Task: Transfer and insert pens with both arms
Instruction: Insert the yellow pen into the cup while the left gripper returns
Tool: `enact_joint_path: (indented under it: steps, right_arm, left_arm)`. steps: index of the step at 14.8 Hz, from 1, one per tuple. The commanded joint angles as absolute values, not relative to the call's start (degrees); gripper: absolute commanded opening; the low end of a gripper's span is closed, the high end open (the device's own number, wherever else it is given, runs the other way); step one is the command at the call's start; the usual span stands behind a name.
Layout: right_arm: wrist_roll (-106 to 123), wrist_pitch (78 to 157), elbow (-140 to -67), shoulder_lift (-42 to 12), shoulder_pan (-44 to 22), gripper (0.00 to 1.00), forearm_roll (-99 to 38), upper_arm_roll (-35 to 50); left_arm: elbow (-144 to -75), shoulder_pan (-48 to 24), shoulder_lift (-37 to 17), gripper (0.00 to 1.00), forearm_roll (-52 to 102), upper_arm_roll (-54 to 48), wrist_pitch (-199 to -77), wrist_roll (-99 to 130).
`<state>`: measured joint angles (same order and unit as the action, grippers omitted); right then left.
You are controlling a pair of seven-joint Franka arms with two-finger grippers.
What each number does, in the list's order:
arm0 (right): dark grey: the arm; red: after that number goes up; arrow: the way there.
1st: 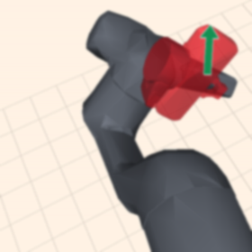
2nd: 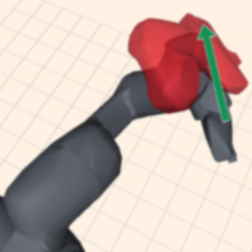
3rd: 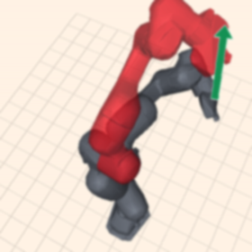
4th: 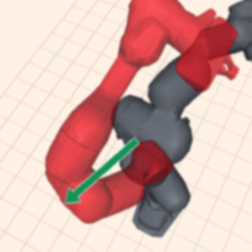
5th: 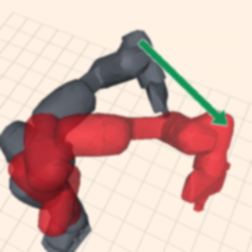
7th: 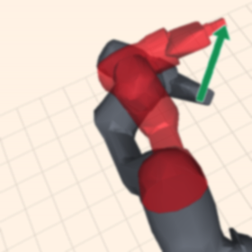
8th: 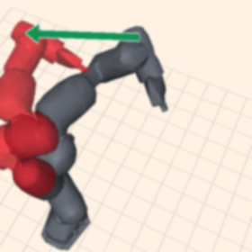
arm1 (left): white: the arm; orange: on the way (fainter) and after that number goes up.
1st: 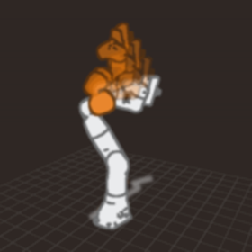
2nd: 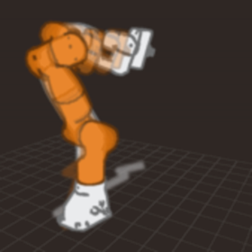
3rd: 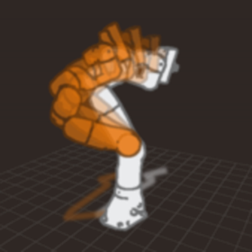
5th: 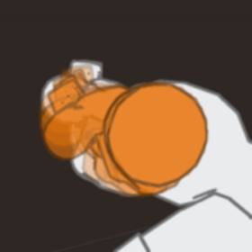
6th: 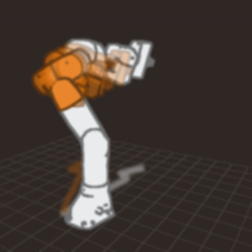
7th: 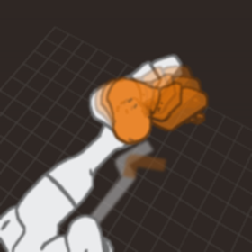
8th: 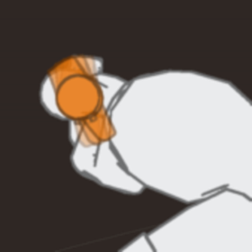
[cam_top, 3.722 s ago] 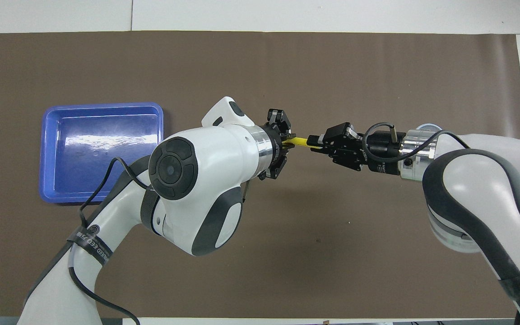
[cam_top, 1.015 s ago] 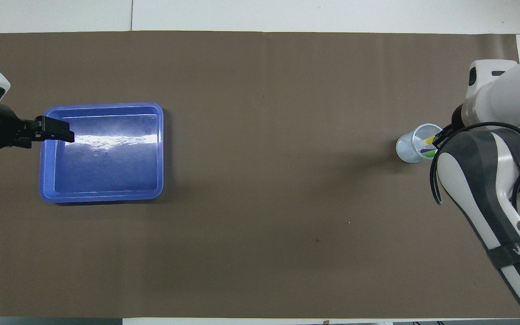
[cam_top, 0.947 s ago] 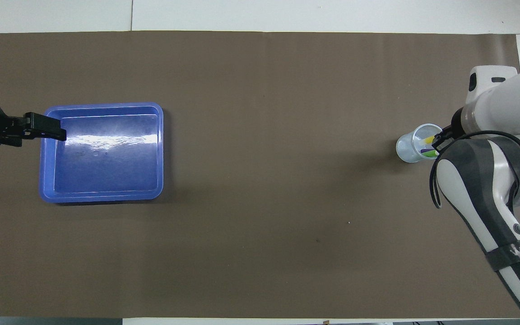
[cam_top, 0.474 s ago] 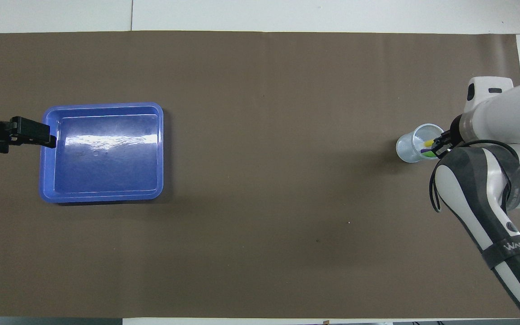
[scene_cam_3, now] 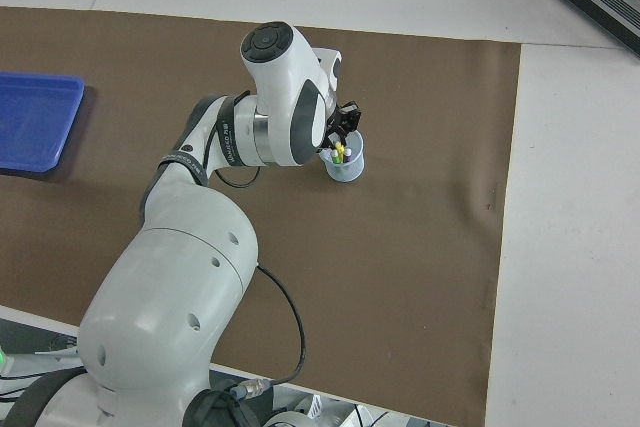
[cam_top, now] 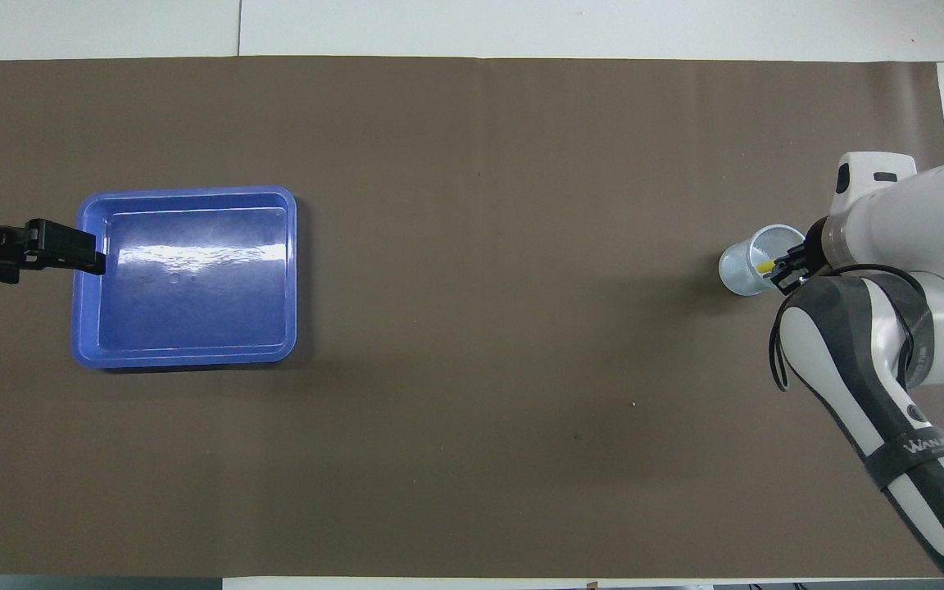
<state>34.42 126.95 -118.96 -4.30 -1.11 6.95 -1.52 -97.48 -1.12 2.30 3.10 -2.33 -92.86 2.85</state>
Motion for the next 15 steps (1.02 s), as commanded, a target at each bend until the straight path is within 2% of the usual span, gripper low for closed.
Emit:
enact_joint_path:
  steps: [1, 2, 3, 4, 5, 8, 10, 12, 15]
  right_arm:
    - [35.16, 128.06, -120.50, -3.08, -0.44, 0.15, 5.45, -1.05]
    - [35.16, 128.06, -120.41, -3.08, -0.44, 0.39, 5.45, -1.05]
    - [35.16, 128.06, -120.24, -3.08, -0.53, 0.48, 5.45, -1.05]
    - [35.16, 127.97, -119.89, -3.25, -0.70, 0.57, 5.45, -1.05]
    - [35.33, 127.97, -119.53, -3.34, -0.70, 0.59, 5.45, -1.05]
    - [35.51, 125.00, -115.59, -4.22, -0.88, 0.78, 5.45, -0.97]
    - [35.42, 116.07, -107.28, -6.06, -0.97, 1.00, 3.10, -0.79]
    - [34.90, 108.58, -100.49, -6.68, -0.97, 1.00, -0.60, -0.88]
    - [31.05, 100.84, -95.38, -5.37, -1.05, 1.00, -0.79, -0.88]
  left_arm:
    - [-99.76, -1.49, 4.22, 1.00, 0.62, -2.55, -94.66, 2.29]
    - [-99.67, -1.41, 4.22, 1.00, 0.62, -2.55, -94.66, 2.20]
    - [-99.67, -1.15, 4.22, 1.00, 0.62, -2.55, -94.83, 2.11]
    - [-99.58, -0.88, 4.22, 1.00, 0.70, -2.55, -94.66, 2.28]
    - [-99.49, -0.88, 4.22, 1.00, 0.79, -2.55, -94.66, 2.37]
    - [-99.32, -0.79, 4.22, 1.00, 1.32, -2.37, -94.48, 2.46]
    - [-99.23, -0.79, 4.31, 1.00, 1.32, -2.37, -94.39, 2.46]
    - [-99.23, -0.88, 4.31, 1.00, 1.32, -2.29, -94.57, 2.46]
    - [-99.32, -0.88, 4.31, 1.00, 1.32, -2.29, -94.75, 2.37]
